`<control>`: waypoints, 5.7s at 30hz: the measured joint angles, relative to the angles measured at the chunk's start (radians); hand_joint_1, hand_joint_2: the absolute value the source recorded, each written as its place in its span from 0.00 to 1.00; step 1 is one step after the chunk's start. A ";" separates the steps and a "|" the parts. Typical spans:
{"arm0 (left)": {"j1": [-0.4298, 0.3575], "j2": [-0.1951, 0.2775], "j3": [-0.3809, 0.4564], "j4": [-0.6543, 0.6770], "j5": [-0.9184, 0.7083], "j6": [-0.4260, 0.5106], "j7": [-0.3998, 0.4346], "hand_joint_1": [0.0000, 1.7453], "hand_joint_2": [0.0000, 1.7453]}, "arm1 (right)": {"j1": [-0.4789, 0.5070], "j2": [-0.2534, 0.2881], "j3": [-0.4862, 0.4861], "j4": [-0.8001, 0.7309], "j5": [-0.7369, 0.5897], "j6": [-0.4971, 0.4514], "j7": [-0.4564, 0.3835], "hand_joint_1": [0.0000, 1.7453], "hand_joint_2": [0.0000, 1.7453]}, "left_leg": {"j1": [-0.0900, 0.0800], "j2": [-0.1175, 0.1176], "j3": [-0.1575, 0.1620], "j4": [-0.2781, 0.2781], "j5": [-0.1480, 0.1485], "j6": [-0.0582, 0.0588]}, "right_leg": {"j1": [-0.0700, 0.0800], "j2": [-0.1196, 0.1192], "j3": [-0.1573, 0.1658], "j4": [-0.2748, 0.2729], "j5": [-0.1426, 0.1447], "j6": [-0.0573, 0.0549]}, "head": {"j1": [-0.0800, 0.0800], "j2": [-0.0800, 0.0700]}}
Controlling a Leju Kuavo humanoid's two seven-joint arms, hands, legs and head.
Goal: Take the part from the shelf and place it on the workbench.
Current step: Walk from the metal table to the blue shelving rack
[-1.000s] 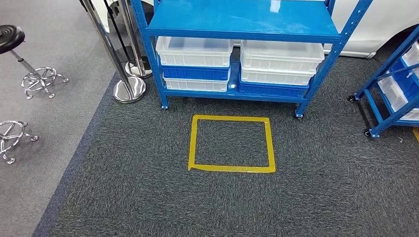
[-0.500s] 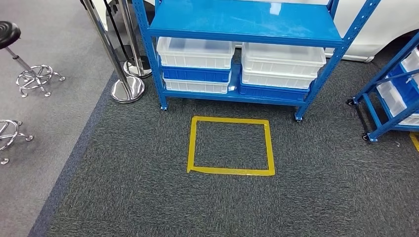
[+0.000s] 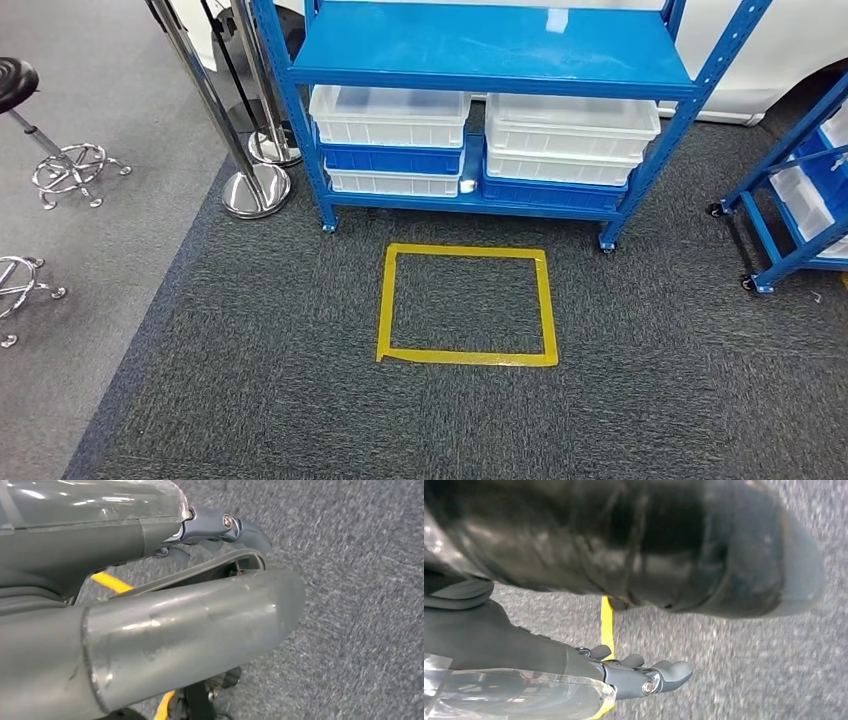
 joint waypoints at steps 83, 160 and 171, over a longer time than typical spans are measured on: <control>0.002 -0.006 0.025 0.000 0.055 -0.068 -0.019 0.00 1.00 | 0.004 -0.004 -0.003 0.001 0.020 0.002 0.004 0.00 1.00 | -0.008 0.000 -0.054 -0.022 0.079 0.050 | 0.000 -0.003 -0.100 0.244 -0.116 0.031 | 0.001 0.000; 0.001 -0.005 0.028 0.002 0.027 -0.050 0.036 0.00 1.00 | 0.006 -0.004 0.011 0.002 0.076 -0.041 0.048 0.00 1.00 | 0.005 0.002 -0.022 -0.050 0.081 0.036 | -0.033 -0.002 -0.049 0.129 -0.044 0.065 | 0.000 0.000; 0.001 -0.006 0.027 0.003 0.029 -0.055 0.032 0.00 1.00 | 0.004 -0.002 0.011 0.005 0.074 -0.040 0.035 0.00 1.00 | 0.014 0.000 -0.131 0.232 -0.078 -0.008 | -0.011 0.006 0.001 0.025 -0.015 0.002 | -0.001 0.000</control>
